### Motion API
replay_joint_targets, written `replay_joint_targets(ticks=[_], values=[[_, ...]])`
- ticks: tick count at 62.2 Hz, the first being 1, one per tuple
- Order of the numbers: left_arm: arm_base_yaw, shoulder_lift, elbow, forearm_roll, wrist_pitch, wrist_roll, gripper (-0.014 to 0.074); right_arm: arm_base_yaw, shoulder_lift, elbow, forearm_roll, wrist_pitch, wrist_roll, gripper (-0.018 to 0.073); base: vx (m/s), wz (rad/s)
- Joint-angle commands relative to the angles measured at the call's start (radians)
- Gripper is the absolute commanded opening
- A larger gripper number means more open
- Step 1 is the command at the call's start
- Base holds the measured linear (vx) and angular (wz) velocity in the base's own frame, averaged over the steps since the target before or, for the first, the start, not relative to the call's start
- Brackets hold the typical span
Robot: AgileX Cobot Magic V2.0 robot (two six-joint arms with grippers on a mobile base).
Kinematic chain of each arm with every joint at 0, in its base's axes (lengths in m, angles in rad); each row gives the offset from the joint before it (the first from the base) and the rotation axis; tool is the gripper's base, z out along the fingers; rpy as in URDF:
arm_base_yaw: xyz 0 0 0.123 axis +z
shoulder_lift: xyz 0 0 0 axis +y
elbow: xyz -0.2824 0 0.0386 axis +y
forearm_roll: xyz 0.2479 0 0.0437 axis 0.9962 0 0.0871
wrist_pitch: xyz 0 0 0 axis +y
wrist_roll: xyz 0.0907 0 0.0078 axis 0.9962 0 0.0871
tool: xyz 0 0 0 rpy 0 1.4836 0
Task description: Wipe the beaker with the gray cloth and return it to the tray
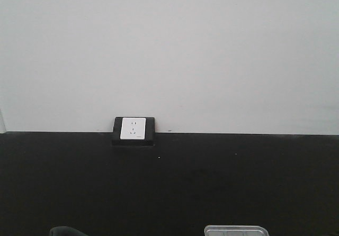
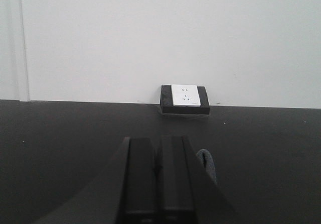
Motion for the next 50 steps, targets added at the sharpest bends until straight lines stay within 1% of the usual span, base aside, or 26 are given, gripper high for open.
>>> replay_joint_targets(ticks=[1, 27, 33, 37, 44, 50], values=[[0.003, -0.025, 0.032, -0.011, -0.089, 0.001, -0.0006, -0.006, -0.008, -0.030, -0.001, -0.063, -0.009, -0.0012, 0.00, 0.00], [0.003, -0.025, 0.032, -0.011, -0.085, 0.001, -0.0006, -0.006, -0.009, -0.030, -0.002, -0.063, -0.009, -0.0012, 0.00, 0.00], [0.003, -0.025, 0.032, -0.011, -0.085, 0.001, -0.0006, -0.008, -0.056, -0.006, -0.004, -0.079, -0.009, -0.0012, 0.00, 0.00], [0.003, -0.025, 0.032, -0.011, -0.085, 0.001, -0.0006, -0.027, -0.124, 0.044, -0.017, -0.134, -0.010, -0.0012, 0.00, 0.00], [0.003, -0.025, 0.032, -0.011, -0.085, 0.001, -0.0006, -0.108, -0.298, 0.181, -0.048, -0.288, -0.009, -0.0012, 0.00, 0.00], [0.003, -0.025, 0.032, -0.011, -0.085, 0.001, -0.0006, -0.175, -0.449, 0.308, -0.099, -0.410, -0.009, -0.0011, 0.00, 0.00]])
